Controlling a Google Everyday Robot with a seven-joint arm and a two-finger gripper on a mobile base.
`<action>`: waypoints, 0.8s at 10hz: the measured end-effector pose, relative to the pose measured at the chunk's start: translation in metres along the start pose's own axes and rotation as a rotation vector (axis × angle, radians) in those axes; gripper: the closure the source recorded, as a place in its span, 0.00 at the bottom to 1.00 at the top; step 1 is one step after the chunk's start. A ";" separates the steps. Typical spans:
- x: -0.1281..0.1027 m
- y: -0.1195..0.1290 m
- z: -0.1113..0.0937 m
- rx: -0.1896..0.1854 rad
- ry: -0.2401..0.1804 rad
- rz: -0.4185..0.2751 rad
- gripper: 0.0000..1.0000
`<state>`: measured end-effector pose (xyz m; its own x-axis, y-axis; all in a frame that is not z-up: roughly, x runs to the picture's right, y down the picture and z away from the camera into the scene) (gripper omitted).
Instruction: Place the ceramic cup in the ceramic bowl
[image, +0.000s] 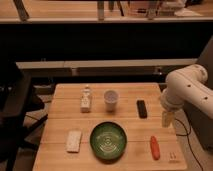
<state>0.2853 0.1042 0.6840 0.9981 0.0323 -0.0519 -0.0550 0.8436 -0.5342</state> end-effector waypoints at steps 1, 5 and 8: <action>0.000 0.000 0.000 0.000 0.000 0.000 0.20; -0.010 -0.010 0.001 0.016 0.008 -0.035 0.20; -0.037 -0.041 0.004 0.045 0.020 -0.111 0.20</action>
<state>0.2510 0.0709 0.7112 0.9973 -0.0729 -0.0114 0.0575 0.8647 -0.4990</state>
